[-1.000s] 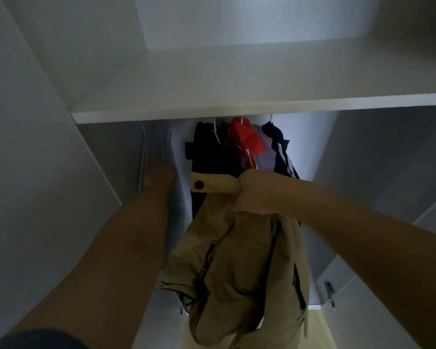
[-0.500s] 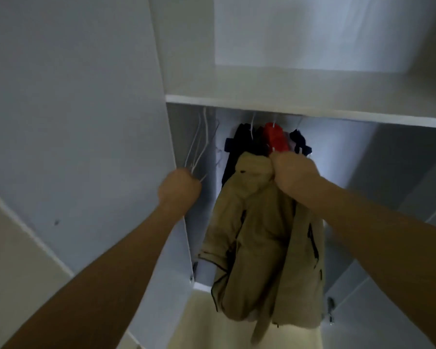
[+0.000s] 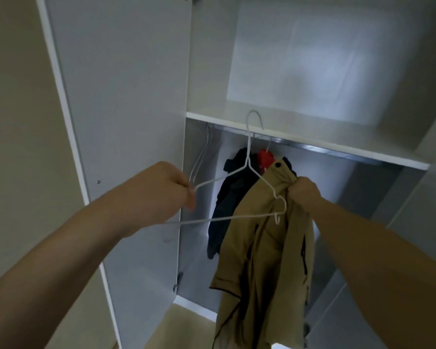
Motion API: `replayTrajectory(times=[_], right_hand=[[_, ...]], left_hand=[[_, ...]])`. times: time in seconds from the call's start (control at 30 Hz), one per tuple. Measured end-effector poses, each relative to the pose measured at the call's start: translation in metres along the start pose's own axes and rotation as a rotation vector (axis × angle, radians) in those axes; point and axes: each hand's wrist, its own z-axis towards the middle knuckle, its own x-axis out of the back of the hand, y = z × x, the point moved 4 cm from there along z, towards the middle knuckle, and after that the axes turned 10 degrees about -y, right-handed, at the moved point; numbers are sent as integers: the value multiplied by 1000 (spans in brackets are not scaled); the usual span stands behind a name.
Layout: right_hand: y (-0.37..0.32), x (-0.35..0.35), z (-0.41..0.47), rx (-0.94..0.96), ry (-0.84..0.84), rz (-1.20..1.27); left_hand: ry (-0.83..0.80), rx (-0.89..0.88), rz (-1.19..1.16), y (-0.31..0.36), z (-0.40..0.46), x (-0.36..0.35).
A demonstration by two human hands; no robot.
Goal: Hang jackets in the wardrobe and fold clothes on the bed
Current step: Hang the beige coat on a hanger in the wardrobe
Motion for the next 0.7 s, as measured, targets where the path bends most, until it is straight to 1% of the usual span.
replayTrajectory(times=[0.13,0.27,0.33,0.5,0.6,0.7], right_hand=[[-9,21,-3,56,-28,141],[-21,45,-17,53,-71,528],[-17,57,-24,32,-44,647],[1,87,-37,-1,100,798],[3,94,-40,-23,136,863],[5,102,-43,-37,139,902]], left_hand=[[-32,-14,12,7,3,-17],[-76,-11,-26,13,13,-38],[-89,-10,-69,13,15,-38],[-151,-20,-132,15,11,-33],[-164,-42,-135,23,13,-32],[-165,-83,-90,30,13,-30]])
